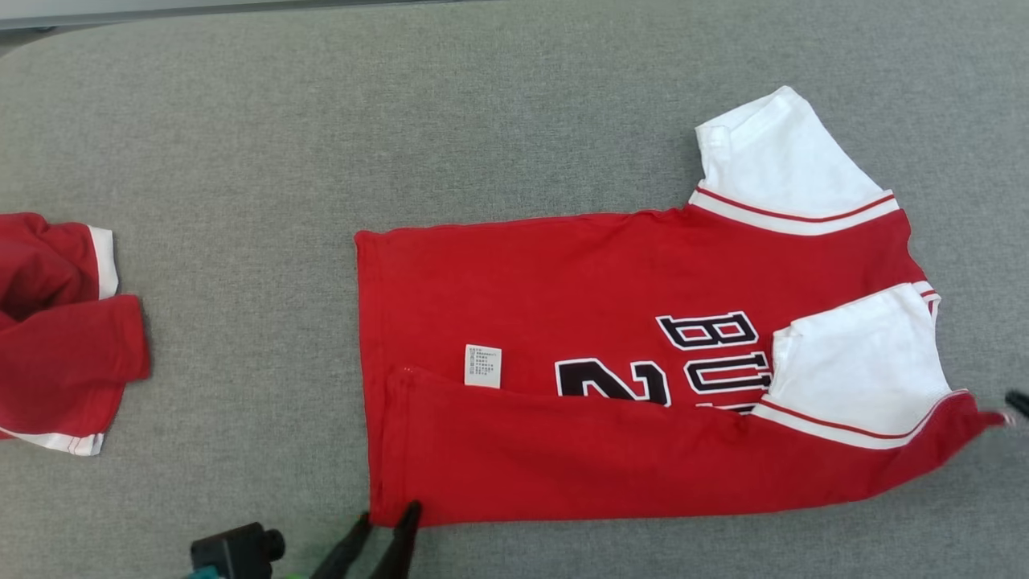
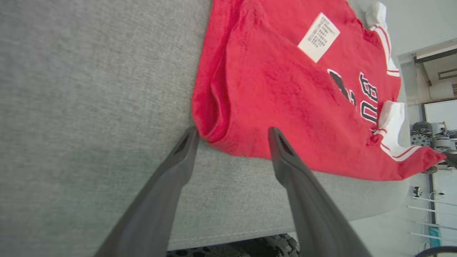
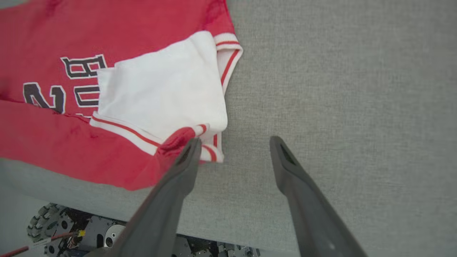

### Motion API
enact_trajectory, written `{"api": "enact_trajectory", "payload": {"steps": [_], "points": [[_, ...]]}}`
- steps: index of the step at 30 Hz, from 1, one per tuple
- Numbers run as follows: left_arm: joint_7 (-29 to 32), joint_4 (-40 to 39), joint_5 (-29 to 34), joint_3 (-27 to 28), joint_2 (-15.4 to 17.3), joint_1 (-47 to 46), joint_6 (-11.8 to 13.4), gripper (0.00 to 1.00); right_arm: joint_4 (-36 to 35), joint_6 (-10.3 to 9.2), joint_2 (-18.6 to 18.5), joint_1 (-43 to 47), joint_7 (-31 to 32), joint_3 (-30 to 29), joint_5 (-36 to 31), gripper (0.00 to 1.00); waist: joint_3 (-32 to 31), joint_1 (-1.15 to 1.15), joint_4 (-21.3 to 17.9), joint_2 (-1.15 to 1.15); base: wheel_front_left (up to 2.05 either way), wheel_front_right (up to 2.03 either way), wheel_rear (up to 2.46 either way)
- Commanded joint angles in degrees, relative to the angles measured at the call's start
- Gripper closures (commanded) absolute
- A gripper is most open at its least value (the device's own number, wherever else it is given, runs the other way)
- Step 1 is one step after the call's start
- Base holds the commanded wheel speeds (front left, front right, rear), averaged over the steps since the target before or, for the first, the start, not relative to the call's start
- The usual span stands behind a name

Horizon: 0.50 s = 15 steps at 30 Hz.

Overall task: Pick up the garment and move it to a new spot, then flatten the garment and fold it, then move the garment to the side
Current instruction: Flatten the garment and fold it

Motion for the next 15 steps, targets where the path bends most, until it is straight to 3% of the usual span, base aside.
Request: {"api": "enact_trajectory", "payload": {"steps": [1,3,7,15], "points": [[0.1,-0.9,1.6,0.8,1.9,-0.2,1.1,0.0,-1.5,0.0,-0.9,-3.0,-1.6,-0.3,-0.6,0.0,1.0,0.0,-0.7,0.0,0.0,0.0,0.0],[0.8,-2.6,3.5,1.9,4.2,-2.5,2.5,0.0,-1.8,-0.02,-1.7,-7.3,-3.6,-0.2,-2.4,0.0,2.4,0.0,-0.9,0.0,0.0,0.0,0.0],[2.5,-3.6,7.1,4.1,7.0,-11.8,3.1,0.0,-0.9,0.01,-2.8,-18.6,-4.5,4.3,-5.0,0.0,6.4,0.0,0.4,0.0,0.0,0.0,0.0],[8.3,9.7,10.6,1.2,2.2,-36.3,-1.1,0.0,9.6,-0.01,2.2,-45.4,-4.5,19.3,-16.9,0.0,14.0,0.0,4.3,0.0,0.0,0.0,0.0]]}}
